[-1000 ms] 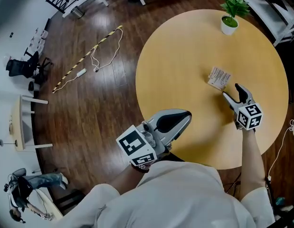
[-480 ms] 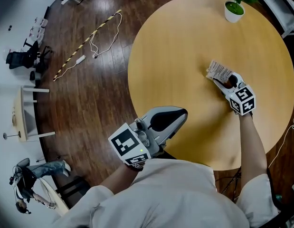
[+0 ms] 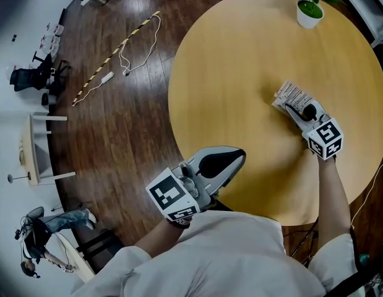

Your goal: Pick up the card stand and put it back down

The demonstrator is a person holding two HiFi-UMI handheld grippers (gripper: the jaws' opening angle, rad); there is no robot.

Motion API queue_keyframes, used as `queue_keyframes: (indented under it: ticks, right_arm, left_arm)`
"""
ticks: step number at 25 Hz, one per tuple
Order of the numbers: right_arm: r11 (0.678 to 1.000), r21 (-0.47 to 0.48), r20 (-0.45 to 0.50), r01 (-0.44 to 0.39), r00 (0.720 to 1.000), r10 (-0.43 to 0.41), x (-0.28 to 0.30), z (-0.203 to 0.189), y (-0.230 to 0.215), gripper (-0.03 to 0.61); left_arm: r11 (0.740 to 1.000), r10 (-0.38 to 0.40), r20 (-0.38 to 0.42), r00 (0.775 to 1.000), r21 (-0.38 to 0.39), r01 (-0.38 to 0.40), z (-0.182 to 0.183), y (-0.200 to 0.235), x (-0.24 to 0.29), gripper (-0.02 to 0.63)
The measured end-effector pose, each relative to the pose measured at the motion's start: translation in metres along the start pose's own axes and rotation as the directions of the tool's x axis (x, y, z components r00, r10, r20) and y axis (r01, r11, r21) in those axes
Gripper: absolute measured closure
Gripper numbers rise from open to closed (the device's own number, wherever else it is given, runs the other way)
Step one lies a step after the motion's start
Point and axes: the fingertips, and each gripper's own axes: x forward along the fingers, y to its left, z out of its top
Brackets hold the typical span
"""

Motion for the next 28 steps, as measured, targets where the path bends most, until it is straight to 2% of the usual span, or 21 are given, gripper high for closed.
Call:
queue_keyframes:
  ticks: [7,11,16,18,21,25,28]
  right_arm:
    - [0.999,-0.015,0.073,0.032,0.997,-0.03,-0.053,0.051,0.042,0.453]
    - [0.995,-0.033,0.131,0.096,0.987,-0.091,-0.095,0.096,0.098,0.453]
    - [0.979,-0.076,0.154,0.192,0.972,-0.178,-0.146,0.141,0.175,0.453]
    - [0.973,-0.082,0.152,0.214,0.968,-0.2,-0.166,0.153,0.209,0.453]
    - [0.974,-0.099,0.153,0.206,0.97,-0.189,-0.193,0.163,0.269,0.453]
    - [0.968,-0.144,0.181,0.205,0.967,-0.178,-0.236,0.175,0.346,0.453]
    - [0.967,-0.175,0.217,0.187,0.965,-0.147,-0.259,0.176,0.387,0.453]
  left_arm:
    - [0.998,-0.026,0.028,0.999,0.052,0.025,0.008,-0.002,-0.01,0.611]
    - [0.996,-0.065,0.054,0.996,0.06,0.062,0.014,-0.012,-0.039,0.611]
    - [0.981,-0.175,0.066,0.982,0.094,0.168,0.011,-0.029,-0.068,0.611]
    - [0.969,-0.224,0.058,0.973,0.122,0.215,0.015,-0.047,-0.079,0.611]
    - [0.945,-0.288,0.046,0.957,0.175,0.276,0.021,-0.09,-0.1,0.611]
    - [0.944,-0.253,0.107,0.961,0.246,0.221,0.033,-0.152,-0.139,0.581]
    - [0.949,-0.224,0.14,0.964,0.258,0.183,0.027,-0.19,-0.168,0.583]
